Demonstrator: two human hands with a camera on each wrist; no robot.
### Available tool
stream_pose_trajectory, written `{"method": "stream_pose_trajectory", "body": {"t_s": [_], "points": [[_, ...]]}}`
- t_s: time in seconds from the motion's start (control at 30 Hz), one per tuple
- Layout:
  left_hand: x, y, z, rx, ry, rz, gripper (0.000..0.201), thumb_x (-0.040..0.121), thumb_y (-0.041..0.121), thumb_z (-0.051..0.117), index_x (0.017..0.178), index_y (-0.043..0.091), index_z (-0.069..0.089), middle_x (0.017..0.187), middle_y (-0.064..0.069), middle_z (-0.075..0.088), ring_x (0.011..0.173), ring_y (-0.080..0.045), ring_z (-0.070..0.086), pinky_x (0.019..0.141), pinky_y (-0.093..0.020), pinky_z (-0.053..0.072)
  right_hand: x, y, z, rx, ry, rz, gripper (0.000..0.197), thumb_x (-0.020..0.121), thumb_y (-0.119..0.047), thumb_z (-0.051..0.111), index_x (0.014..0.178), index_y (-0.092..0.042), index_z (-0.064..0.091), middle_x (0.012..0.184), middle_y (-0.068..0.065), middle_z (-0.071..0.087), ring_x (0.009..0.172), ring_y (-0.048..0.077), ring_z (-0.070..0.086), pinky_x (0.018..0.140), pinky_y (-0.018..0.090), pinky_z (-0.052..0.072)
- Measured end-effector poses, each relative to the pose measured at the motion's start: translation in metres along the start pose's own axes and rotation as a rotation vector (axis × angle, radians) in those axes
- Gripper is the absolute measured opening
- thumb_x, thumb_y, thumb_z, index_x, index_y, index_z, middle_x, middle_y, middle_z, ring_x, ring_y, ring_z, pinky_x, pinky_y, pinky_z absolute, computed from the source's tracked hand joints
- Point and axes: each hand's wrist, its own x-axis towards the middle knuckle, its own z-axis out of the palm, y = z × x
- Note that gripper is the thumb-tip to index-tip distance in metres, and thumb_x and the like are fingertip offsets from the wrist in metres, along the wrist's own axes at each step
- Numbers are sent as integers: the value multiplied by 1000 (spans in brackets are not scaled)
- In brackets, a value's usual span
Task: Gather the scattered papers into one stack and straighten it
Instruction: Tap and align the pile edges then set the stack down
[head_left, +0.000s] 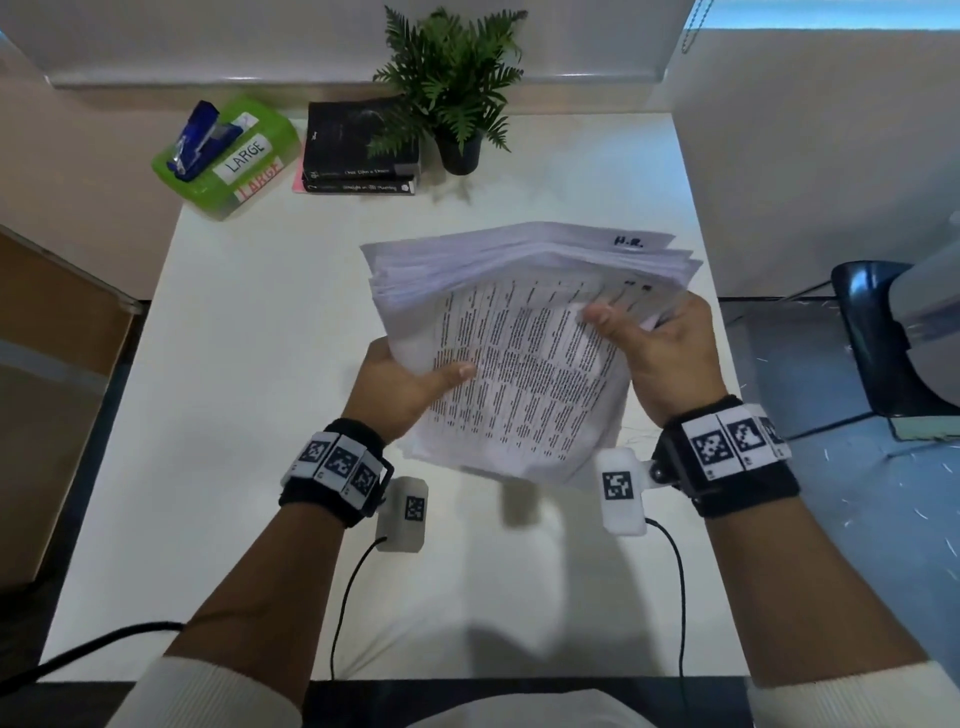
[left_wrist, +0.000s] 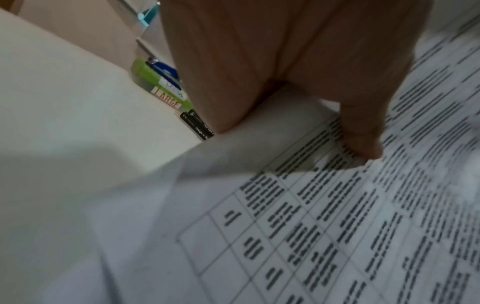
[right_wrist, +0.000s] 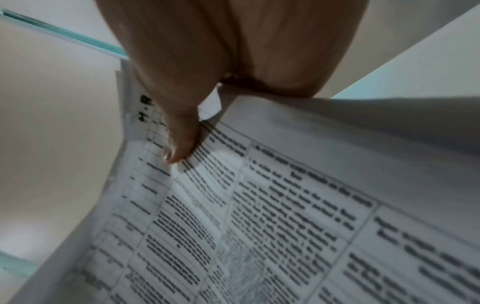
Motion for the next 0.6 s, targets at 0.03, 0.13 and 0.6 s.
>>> {"method": "stream_pose_trajectory", "body": {"t_s": [0.03,0.13,0.6], "points": [[-2,1,2,-20,1,-12,31,74,20,84,102,21,70,98,1,76,95,-14,73,82,-34,61,2,-1,-2,-22,-5,-3,21,83,-8,77,100,1,68,84,-7,76,85,9,72,71,22,56],[-8,7,8,-49,-7,-18,36,81,21,80,111,6,67,94,-5,76,85,1,71,86,-38,59,10,23,-7,-62,-22,133,39,72,-31,85,97,-6,67,84,0,76,83,13,73,72,33,60],[-14,-86,19,24,-217,-699,77,82,-4,66,129,43,26,113,-12,65,100,-37,67,78,-62,56,-39,145,-2,-488,-237,802,83,87,-40,72,153,-12,29,156,8,37,141,29,39,116,43,32]]}}
